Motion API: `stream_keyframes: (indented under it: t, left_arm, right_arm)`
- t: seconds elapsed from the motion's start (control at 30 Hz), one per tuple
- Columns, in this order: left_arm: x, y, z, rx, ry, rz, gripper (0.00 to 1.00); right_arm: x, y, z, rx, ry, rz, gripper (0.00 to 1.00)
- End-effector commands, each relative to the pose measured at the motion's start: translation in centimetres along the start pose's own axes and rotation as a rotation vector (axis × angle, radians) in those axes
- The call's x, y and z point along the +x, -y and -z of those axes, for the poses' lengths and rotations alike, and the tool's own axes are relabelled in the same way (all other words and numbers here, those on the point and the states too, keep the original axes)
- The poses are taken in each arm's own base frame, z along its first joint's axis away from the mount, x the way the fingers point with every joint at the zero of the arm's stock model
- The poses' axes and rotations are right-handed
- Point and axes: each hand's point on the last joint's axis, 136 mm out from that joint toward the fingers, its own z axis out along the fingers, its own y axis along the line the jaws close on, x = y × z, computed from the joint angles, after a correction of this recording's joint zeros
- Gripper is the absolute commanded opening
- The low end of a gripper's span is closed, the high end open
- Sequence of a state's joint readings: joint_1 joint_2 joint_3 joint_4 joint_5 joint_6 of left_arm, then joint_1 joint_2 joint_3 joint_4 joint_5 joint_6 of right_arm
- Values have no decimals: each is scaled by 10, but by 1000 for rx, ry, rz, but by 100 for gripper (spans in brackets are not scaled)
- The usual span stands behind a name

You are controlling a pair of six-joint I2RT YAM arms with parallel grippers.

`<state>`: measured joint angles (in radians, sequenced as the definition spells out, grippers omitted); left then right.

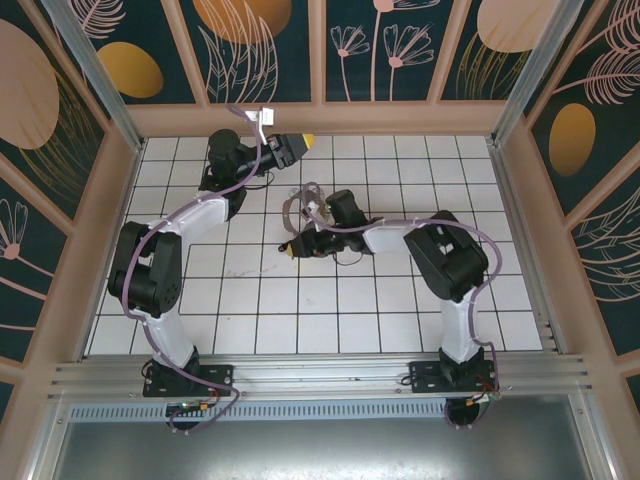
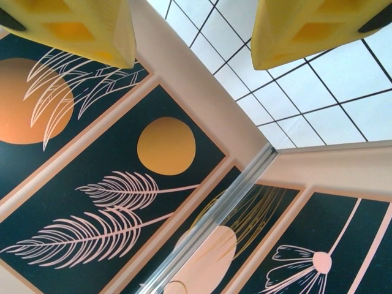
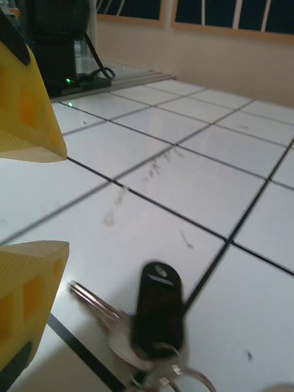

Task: Put the keys on the keyring

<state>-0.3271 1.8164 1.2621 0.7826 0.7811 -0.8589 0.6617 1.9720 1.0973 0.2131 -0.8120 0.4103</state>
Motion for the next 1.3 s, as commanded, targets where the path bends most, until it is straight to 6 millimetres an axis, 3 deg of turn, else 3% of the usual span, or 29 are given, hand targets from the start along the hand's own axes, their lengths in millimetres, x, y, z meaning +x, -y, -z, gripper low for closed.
stream_keyframes:
  t: [0.0, 0.13, 0.23, 0.33, 0.37, 0.4, 0.5, 0.6, 0.67, 0.77, 0.87, 1.0, 1.17, 1.27]
  left_arm:
    - [-17, 32, 8, 65, 32, -59, 53]
    - [-15, 38, 15, 51, 35, -82, 59]
    - [-18, 50, 26, 15, 43, -132, 77]
    - [-14, 49, 40, -69, 59, -173, 85]
    - [-14, 45, 46, -115, 73, -185, 86]
    - [-16, 41, 55, -173, 98, -202, 87]
    - [-20, 31, 87, -341, 204, -263, 90]
    - [-23, 24, 133, -515, 357, -381, 93]
    - [-25, 22, 169, -628, 472, -457, 99]
    - [-23, 18, 216, -802, 583, -557, 98]
    - [-14, 3, 248, -976, 599, -622, 99]
    - [10, -26, 286, -1142, 585, -655, 99]
    - [35, -66, 328, -1305, 555, -653, 99]
    - [45, -78, 345, -1340, 583, -649, 98]
  right_arm:
    - [-23, -38, 36, -44, 109, 94, 41]
    - [-36, -49, 81, -1, 204, 134, 46]
    - [-46, -49, 122, 82, 286, 166, 55]
    - [-57, -44, 170, 170, 397, 178, 73]
    - [-61, -41, 185, 202, 435, 179, 85]
    - [-64, -36, 202, 240, 478, 174, 86]
    - [-72, -20, 254, 369, 631, 145, 91]
    - [-75, 1, 306, 530, 798, 103, 95]
    - [-73, 15, 339, 645, 916, 73, 97]
    - [-61, 38, 382, 797, 1084, 48, 99]
    - [-47, 58, 410, 905, 1198, 34, 99]
    - [-28, 90, 428, 1060, 1224, 4, 99]
    - [-3, 124, 435, 1186, 1235, -37, 99]
    - [5, 136, 428, 1215, 1199, -14, 99]
